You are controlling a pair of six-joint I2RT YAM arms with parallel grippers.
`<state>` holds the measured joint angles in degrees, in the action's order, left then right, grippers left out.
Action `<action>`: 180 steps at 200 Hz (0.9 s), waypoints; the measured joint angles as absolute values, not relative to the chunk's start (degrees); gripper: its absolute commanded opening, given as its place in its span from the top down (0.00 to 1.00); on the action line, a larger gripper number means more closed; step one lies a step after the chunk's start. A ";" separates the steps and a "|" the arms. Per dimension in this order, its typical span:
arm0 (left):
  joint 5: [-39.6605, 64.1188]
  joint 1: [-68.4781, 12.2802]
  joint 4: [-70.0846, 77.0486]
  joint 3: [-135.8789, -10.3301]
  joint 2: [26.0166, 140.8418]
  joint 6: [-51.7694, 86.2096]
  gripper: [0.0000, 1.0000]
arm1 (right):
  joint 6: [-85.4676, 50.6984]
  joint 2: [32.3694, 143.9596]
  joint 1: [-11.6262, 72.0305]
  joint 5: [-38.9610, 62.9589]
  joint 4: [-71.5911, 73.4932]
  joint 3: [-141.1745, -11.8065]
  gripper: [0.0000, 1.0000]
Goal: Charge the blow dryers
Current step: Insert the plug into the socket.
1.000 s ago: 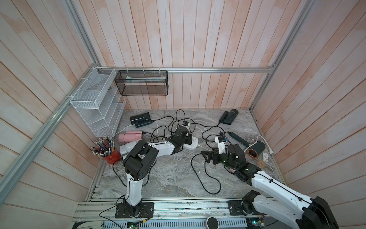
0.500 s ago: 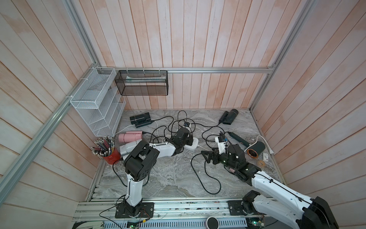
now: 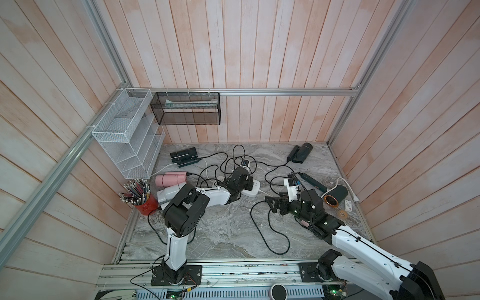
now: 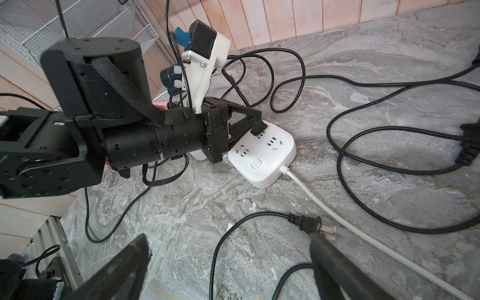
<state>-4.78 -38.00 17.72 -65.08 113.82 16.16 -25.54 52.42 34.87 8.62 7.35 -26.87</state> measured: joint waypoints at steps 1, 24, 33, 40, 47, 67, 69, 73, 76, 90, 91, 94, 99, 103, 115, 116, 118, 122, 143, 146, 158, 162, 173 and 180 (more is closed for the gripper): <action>-4.78 -38.00 17.74 -65.08 113.84 16.16 0.85 | -25.54 52.38 34.87 8.60 7.31 -26.87 0.04; -5.08 -38.26 18.48 -65.08 114.17 16.69 0.86 | -25.52 51.88 34.87 8.23 6.81 -26.87 0.04; -5.43 -38.41 18.70 -65.08 114.26 16.84 0.85 | -25.52 51.77 34.87 8.03 6.68 -26.87 0.04; -5.72 -38.57 18.87 -65.08 114.32 16.99 0.86 | -25.52 51.72 34.87 7.94 6.48 -26.87 0.04; -6.17 -38.74 18.96 -65.08 114.41 17.04 0.86 | -25.52 51.66 34.87 7.77 6.35 -26.85 0.04; -7.33 -39.18 19.11 -65.08 114.45 17.41 0.86 | -25.52 51.62 34.83 7.53 6.22 -26.83 0.04; -7.44 -39.20 19.14 -65.08 114.48 17.45 0.85 | -25.52 51.62 34.83 7.53 6.20 -26.81 0.04; -7.60 -39.27 19.18 -65.08 114.50 17.52 0.85 | -25.52 51.62 34.83 7.51 6.20 -26.81 0.04; -7.70 -39.31 19.27 -65.08 114.54 17.65 0.86 | -25.52 51.62 34.83 7.51 6.20 -26.81 0.04; -8.01 -39.48 19.53 -65.06 114.65 18.11 0.86 | -25.52 51.62 34.83 7.51 6.20 -26.72 0.04; -8.03 -39.53 19.57 -65.06 114.65 18.15 0.85 | -25.52 51.62 34.83 7.51 6.20 -26.70 0.04; -8.05 -39.57 19.66 -65.04 114.67 18.28 0.85 | -25.52 51.62 34.83 7.51 6.22 -26.65 0.04; -8.05 -39.68 19.84 -64.97 114.69 18.39 0.85 | -25.52 51.62 34.83 7.51 6.22 -26.59 0.04; -8.19 -39.79 19.97 -64.93 114.74 18.50 0.85 | -25.52 51.62 34.83 7.49 6.20 -26.50 0.04; -8.54 -40.23 20.38 -64.84 114.87 18.79 0.85 | -25.52 51.59 34.83 7.49 6.20 -26.24 0.04; -8.56 -40.25 20.40 -64.84 114.87 18.81 0.85 | -25.52 51.57 34.83 7.46 6.17 -26.22 0.04; -8.64 -40.34 20.43 -64.84 114.87 18.92 0.85 | -25.54 51.57 34.83 7.44 6.20 -26.17 0.04; -8.75 -40.49 20.51 -64.84 114.91 19.00 0.85 | -25.54 51.53 34.83 7.40 6.15 -26.13 0.04; -9.10 -41.23 20.88 -64.71 114.98 19.86 0.86 | -25.54 51.11 34.83 7.33 6.13 -25.93 0.04; -9.15 -41.34 20.97 -64.66 114.98 20.01 0.85 | -25.54 51.03 34.83 7.33 6.13 -25.91 0.04; -9.47 -41.67 21.21 -64.58 115.04 20.47 0.85 | -25.54 50.70 34.83 7.20 6.13 -25.87 0.04; -9.52 -41.76 21.32 -64.58 115.09 20.64 0.86 | -25.56 50.61 34.83 7.14 6.13 -25.85 0.05; -9.85 -42.04 21.50 -64.58 115.20 20.88 0.85 | -25.56 50.41 34.83 6.87 6.02 -25.85 0.05; -10.20 -42.24 21.71 -64.58 115.33 20.99 0.85 | -25.56 50.26 34.83 6.68 5.98 -25.82 0.05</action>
<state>-10.20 -42.24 21.71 -64.58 115.33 20.99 -25.56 50.26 34.83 6.68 5.98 -25.82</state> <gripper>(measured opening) 0.167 0.955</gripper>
